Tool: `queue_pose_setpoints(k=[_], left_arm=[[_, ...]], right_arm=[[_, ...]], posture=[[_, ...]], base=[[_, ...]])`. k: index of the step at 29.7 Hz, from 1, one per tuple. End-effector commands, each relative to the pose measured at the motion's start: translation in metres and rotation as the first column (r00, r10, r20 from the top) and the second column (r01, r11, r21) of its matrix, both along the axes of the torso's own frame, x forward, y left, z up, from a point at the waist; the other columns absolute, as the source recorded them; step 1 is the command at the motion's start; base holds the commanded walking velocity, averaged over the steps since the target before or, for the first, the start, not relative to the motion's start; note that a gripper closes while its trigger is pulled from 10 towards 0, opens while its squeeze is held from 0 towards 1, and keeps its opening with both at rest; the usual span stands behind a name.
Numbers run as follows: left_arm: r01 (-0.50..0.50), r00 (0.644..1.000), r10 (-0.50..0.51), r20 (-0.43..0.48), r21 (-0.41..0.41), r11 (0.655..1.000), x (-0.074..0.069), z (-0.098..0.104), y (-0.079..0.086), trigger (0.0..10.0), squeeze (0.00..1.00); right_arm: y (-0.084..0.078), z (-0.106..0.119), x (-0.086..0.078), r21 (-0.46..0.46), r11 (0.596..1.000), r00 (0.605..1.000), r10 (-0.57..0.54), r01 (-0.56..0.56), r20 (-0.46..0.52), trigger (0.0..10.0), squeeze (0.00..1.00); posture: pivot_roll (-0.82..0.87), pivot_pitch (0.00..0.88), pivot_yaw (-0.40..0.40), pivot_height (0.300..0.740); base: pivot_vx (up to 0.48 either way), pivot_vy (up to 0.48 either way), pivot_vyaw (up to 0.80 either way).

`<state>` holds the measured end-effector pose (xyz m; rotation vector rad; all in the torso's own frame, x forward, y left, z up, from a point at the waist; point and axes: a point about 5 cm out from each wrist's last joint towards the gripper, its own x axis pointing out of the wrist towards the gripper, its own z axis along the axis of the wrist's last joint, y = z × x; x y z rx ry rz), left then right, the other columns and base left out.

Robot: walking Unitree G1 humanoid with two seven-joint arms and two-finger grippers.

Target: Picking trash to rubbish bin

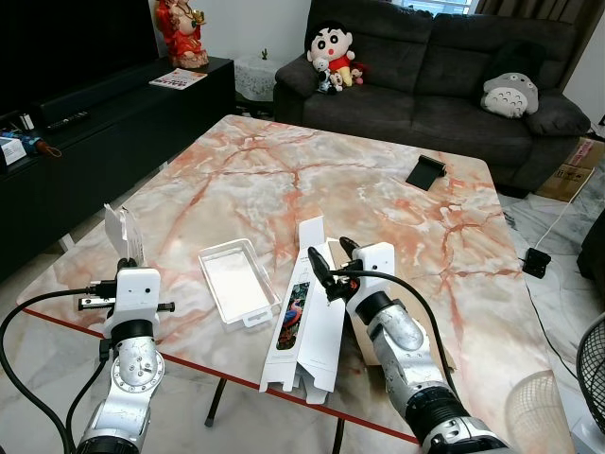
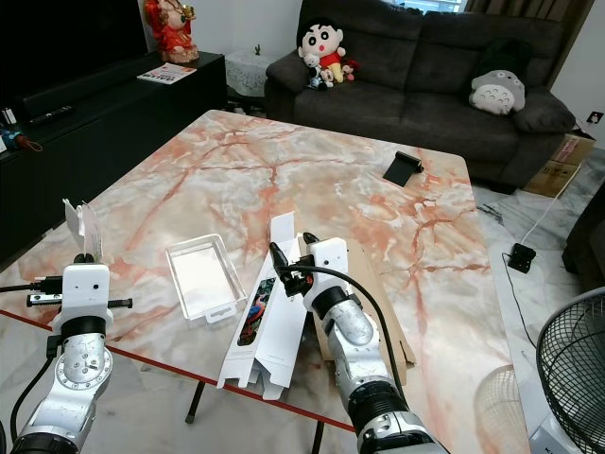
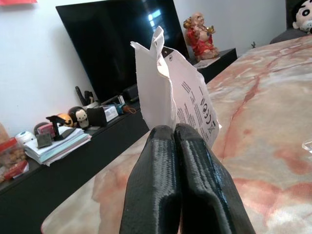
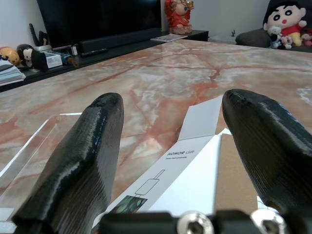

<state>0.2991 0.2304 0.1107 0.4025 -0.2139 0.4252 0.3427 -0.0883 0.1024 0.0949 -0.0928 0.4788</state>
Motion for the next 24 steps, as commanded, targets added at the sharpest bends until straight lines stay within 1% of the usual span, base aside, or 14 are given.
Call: queue_pose_setpoints(k=[1, 6, 16, 24], left_arm=[[0.027, 0.999, -0.027, 0.029, 0.004, 1.000, 0.0033, 0.0066, -0.0058, 10.0, 0.00], [0.041, 0.998, -0.042, 0.043, 0.013, 0.999, 0.0034, 0.0086, -0.0086, 10.0, 0.00], [0.046, 0.998, -0.046, 0.040, 0.013, 0.999, 0.0038, 0.0080, -0.0093, 10.0, 0.00], [0.047, 0.998, -0.048, 0.044, 0.013, 0.999, 0.0031, 0.0081, -0.0097, 10.0, 0.00]], right_arm=[[-0.0035, 0.0024, 0.0023, 0.005, 1.000, 1.000, -0.017, 0.017, 0.008, 10.0, 0.00], [-0.0029, 0.0028, 0.0025, 0.009, 1.000, 1.000, -0.017, 0.017, 0.008, 10.0, 0.00], [-0.0034, 0.0029, 0.0027, 0.009, 1.000, 1.000, -0.020, 0.020, 0.007, 10.0, 0.00], [-0.0028, 0.0025, 0.0023, 0.009, 1.000, 1.000, -0.017, 0.017, 0.006, 10.0, 0.00]], posture=[[0.04, 0.000, -0.076, 0.740], [0.04, 0.000, -0.076, 0.740], [0.04, 0.000, -0.076, 0.740], [0.04, 0.000, -0.080, 0.740]], base=[[0.000, 0.000, 0.00], [0.000, 0.000, 0.00], [0.000, 0.000, 0.00], [-0.313, 0.000, 0.00]])
